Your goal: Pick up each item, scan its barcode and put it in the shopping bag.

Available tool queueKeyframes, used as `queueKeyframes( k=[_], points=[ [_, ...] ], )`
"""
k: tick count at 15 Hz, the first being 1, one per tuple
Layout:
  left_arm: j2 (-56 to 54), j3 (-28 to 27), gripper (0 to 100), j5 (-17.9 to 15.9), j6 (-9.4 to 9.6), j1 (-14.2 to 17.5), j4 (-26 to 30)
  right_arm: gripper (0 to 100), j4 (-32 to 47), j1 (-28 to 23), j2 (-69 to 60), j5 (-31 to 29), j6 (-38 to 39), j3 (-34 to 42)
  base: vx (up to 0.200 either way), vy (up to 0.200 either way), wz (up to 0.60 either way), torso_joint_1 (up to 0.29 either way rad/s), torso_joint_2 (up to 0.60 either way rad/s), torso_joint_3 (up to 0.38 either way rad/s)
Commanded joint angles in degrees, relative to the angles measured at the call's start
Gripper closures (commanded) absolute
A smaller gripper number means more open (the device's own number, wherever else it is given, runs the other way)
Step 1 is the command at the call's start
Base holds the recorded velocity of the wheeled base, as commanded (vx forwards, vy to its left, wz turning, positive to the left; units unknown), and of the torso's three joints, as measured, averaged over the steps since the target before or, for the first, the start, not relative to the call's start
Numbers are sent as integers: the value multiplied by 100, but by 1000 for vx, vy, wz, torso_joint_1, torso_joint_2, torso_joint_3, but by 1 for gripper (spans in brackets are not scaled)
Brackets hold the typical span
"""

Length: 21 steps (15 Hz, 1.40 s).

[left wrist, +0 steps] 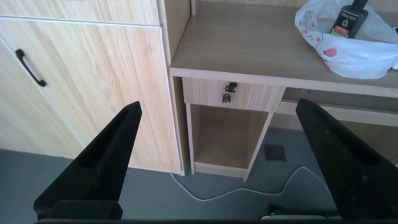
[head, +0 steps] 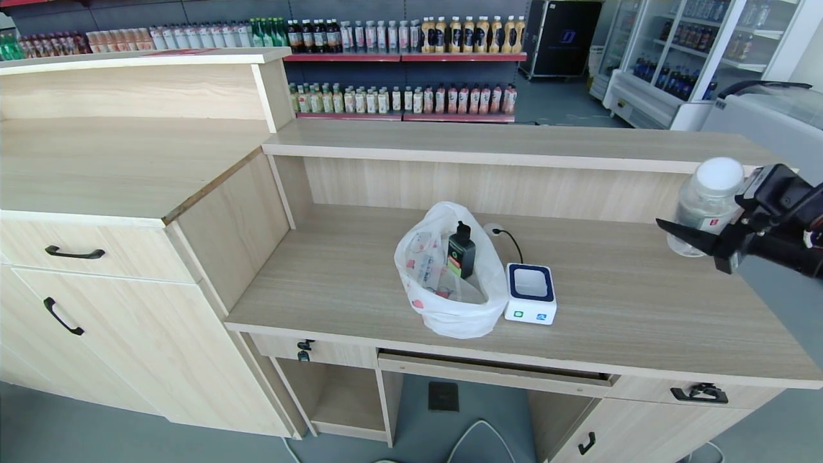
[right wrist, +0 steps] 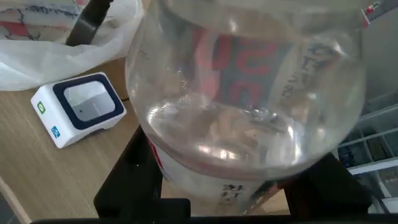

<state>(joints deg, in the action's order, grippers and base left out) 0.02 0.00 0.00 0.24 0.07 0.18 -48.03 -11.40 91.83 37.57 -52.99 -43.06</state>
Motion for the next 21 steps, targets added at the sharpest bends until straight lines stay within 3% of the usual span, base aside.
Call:
queueKeyframes(
  k=[1, 3, 7, 10, 14, 21],
  points=[
    [-2, 0, 0, 0, 2, 1, -1, 100, -303, -135, 669, 5, -378, 25, 0, 0, 0, 0, 0, 0],
    [-2, 0, 0, 0, 2, 1, -1, 100, -339, -117, 863, 40, -862, -80, 0, 0, 0, 0, 0, 0],
    [-2, 0, 0, 0, 2, 1, -1, 100, -857, -3, 1188, 75, -1143, -54, 0, 0, 600, 0, 5, 0],
    [-2, 0, 0, 0, 2, 1, -1, 100, -1411, 32, 1706, 365, -1143, -124, 0, 0, 0, 0, 0, 0],
    [-2, 0, 0, 0, 2, 1, -1, 100, -1490, 15, 2146, 1235, -1205, -212, 0, 0, 0, 0, 0, 0],
    [-2, 0, 0, 0, 2, 1, -1, 100, -2290, 24, 2700, 1411, -1635, -309, 0, 0, 0, 0, 0, 0]
  ],
)
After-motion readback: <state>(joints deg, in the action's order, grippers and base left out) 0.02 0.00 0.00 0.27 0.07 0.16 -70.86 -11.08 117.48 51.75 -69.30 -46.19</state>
